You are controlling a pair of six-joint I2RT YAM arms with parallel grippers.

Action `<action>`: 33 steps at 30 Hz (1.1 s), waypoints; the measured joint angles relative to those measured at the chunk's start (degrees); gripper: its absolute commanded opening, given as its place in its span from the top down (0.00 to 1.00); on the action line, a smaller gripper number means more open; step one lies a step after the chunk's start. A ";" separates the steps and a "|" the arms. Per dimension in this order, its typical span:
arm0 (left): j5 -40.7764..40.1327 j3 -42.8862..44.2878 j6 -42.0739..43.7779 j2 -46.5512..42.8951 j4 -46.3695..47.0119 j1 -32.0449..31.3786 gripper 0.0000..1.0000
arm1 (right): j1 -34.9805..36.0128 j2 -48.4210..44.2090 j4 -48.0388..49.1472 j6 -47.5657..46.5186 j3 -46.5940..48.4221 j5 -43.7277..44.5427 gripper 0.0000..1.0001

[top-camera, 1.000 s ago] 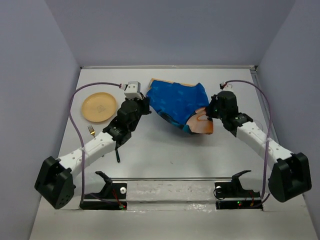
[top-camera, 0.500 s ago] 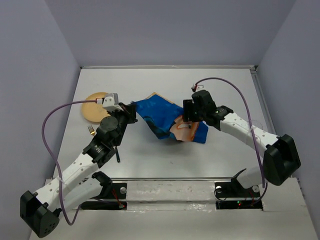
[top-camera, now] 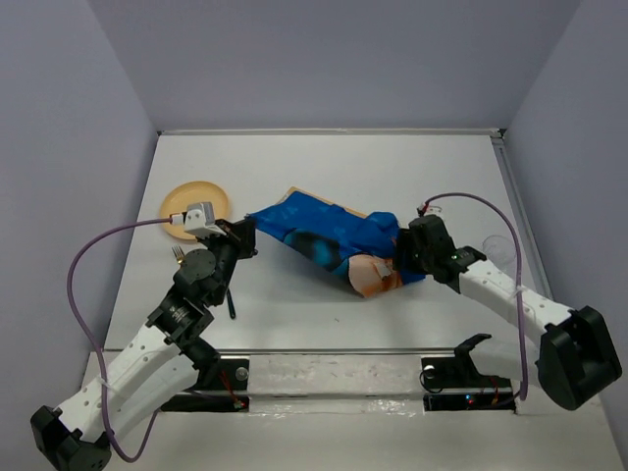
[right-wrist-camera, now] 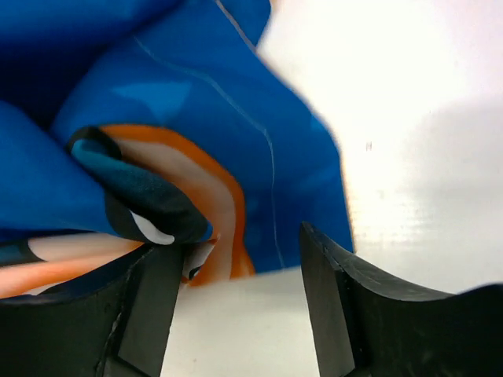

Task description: Set the dinner table for one person

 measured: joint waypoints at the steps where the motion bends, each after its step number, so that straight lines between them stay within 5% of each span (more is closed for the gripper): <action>1: -0.11 -0.39 -0.22 -0.66 -0.39 -0.04 1.00 | -0.13 -1.20 -0.13 0.59 -1.29 0.11 0.13; 3: -0.74 -0.92 -0.33 -0.94 -0.85 0.00 1.00 | -0.13 -4.90 -0.87 1.27 -2.73 0.46 0.05; 5: -1.18 -1.53 -0.72 -0.96 -0.96 0.02 1.00 | -0.57 -9.01 -0.70 1.25 -2.75 0.74 0.10; 9: -2.10 -2.97 -1.55 -1.49 -1.55 0.02 1.00 | -2.47 -8.81 0.81 0.90 -1.81 0.26 0.42; 15: -3.61 -3.65 -2.23 -5.77 -3.41 0.02 1.00 | -5.07 6.82 6.86 0.74 -1.01 -4.28 0.83; 20: -4.22 -3.65 -2.34 -6.75 -3.43 0.02 1.00 | -5.29 17.25 9.22 0.55 4.35 -9.25 0.81; 26: -3.93 -3.82 -2.86 -5.97 -3.02 0.02 1.00 | -5.29 23.12 12.79 -1.09 16.35 -11.37 0.27; 33: -2.97 -6.32 -3.45 -5.77 -1.20 0.02 1.00 | -5.29 10.49 13.81 0.24 12.44 -10.56 0.35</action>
